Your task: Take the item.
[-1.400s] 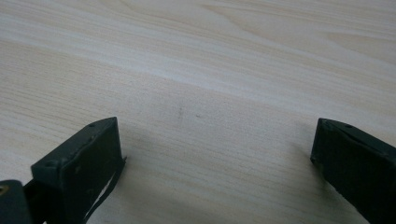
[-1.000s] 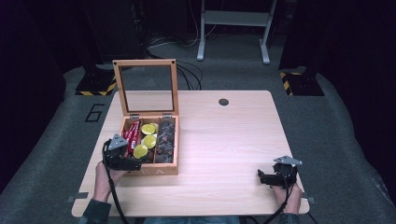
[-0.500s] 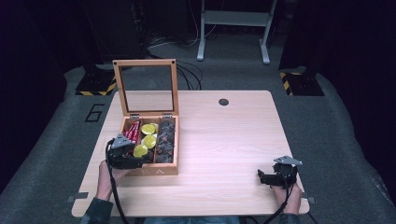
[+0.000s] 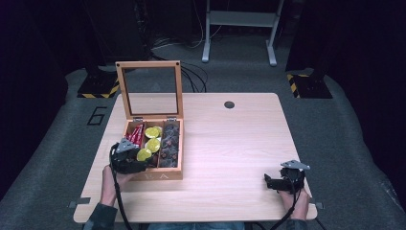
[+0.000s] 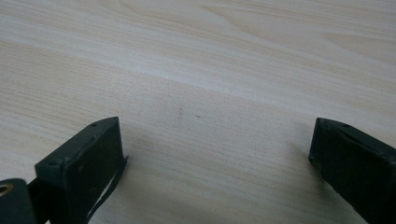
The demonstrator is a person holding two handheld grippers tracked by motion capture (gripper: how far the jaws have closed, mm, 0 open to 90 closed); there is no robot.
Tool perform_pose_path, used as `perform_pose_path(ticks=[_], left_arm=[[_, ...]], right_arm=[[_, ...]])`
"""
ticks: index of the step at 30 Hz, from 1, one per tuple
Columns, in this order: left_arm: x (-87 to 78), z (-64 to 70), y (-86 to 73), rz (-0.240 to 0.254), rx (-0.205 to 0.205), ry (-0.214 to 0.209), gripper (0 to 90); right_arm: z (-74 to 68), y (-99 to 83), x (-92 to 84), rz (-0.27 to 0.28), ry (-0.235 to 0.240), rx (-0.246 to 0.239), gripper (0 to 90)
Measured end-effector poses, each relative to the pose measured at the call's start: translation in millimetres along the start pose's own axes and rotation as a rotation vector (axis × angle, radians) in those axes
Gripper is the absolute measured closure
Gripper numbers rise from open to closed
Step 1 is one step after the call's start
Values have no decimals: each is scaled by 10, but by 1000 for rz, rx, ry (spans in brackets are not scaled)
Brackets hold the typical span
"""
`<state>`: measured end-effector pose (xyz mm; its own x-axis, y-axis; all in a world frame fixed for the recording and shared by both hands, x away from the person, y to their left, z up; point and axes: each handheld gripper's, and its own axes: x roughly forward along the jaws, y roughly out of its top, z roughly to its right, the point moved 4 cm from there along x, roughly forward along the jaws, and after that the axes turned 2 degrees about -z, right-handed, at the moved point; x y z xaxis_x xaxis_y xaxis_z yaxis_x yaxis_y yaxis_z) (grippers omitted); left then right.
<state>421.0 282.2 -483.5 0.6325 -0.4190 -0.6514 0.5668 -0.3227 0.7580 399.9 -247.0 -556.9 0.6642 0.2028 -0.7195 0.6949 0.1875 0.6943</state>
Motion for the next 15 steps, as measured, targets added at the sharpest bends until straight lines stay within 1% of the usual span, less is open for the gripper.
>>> perform_pose_path(ticks=[1, 2, 4, 6, 9, 15], left_arm=[[-3, -2, -2, 3, -1, 3, 346], [-7, -1, -4, 7, -6, 3, 356], [-12, -3, -5, 9, -4, 5, 371], [-14, 3, -1, 5, 9, 11, 375], [-19, 14, 3, 3, 17, 17, 377], [-53, 29, 18, 25, 19, 28, 379]], right_arm=[[4, -2, -1, -2, -1, -4, 21], [14, 3, 4, 4, -1, -18, 21], [0, 0, 0, 0, 0, 0, 21], [4, -2, -1, -2, -1, -4, 21], [1, 0, 0, 0, -1, -1, 21], [1, 0, 0, 0, 0, 0, 22]])
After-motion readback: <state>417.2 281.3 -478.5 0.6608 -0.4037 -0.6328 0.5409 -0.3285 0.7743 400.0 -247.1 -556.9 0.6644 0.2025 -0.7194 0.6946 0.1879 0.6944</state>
